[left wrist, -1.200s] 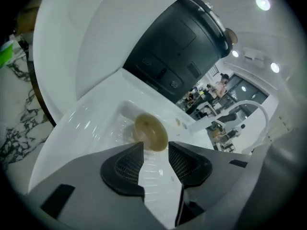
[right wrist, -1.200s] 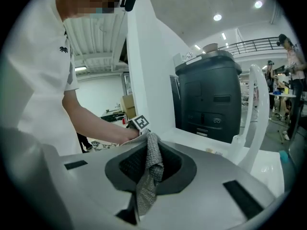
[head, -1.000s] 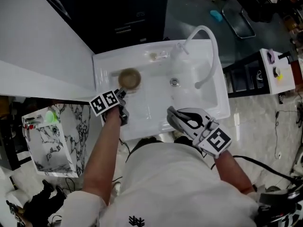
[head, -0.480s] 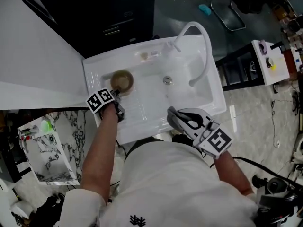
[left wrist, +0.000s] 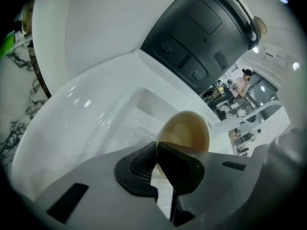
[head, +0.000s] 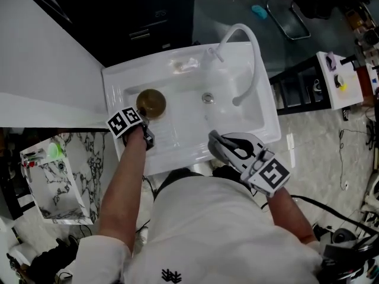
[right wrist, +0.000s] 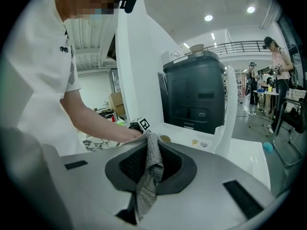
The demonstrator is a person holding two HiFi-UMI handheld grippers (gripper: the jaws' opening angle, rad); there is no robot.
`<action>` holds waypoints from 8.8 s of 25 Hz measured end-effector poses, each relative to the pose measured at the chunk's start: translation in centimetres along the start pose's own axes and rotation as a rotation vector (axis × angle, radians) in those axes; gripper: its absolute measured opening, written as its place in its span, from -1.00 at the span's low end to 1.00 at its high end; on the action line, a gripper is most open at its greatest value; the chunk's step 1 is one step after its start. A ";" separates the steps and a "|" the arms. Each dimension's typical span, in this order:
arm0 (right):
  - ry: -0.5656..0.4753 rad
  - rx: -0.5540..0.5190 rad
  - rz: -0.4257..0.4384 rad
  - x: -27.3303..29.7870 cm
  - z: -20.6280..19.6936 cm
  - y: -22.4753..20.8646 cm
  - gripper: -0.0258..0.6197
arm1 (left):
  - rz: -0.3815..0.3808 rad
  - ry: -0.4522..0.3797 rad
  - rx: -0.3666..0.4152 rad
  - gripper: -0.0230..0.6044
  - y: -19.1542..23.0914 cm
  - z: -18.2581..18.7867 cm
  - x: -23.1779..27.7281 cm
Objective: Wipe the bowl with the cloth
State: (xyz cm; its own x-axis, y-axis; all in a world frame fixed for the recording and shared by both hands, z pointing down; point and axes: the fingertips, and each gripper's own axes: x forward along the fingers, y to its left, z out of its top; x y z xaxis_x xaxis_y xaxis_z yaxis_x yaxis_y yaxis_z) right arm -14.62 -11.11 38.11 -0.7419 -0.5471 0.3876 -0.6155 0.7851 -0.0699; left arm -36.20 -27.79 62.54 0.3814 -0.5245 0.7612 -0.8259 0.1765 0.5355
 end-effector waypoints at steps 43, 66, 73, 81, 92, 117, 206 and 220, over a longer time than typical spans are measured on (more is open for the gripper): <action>0.142 -0.554 0.136 -5.6 -8.5 -1.0 -0.82 | -0.010 0.038 0.219 -0.86 -25.0 -25.3 -11.0; 0.488 -0.798 0.141 -9.4 -17.0 -0.5 -0.82 | -0.021 -0.018 0.252 -0.85 -28.8 -27.6 -11.3; 0.415 -0.821 0.088 -9.1 -14.4 -1.3 -0.82 | -0.043 -0.013 0.270 -0.84 -29.7 -28.0 -11.3; 0.392 -0.870 -0.026 -9.5 -12.9 -3.3 -0.82 | -0.024 0.001 0.330 -0.86 -30.2 -28.3 -10.9; 0.510 -0.840 -0.021 -11.0 -16.3 -4.5 -0.82 | -0.009 -0.014 0.336 -0.86 -29.9 -27.6 -10.9; 0.467 -0.871 -0.052 -10.4 -13.9 -4.6 -0.82 | 0.003 0.002 0.377 -0.86 -29.4 -27.8 -10.7; -0.223 -0.104 0.831 -21.2 -3.3 1.1 -0.82 | -1.010 -0.209 0.380 -0.87 -35.6 -22.0 -21.6; -0.411 -0.036 0.839 -23.4 2.0 -0.6 -0.82 | -1.021 -0.098 0.396 -0.87 -35.8 -24.6 -19.7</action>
State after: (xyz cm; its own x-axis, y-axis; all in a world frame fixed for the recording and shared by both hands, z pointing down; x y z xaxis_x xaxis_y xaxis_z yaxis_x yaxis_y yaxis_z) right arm 2.54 0.65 27.26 -0.9799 0.1485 -0.1328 0.1679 0.9745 -0.1487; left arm -3.92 -3.25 37.34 0.9410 -0.3381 -0.0153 -0.2214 -0.6491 0.7278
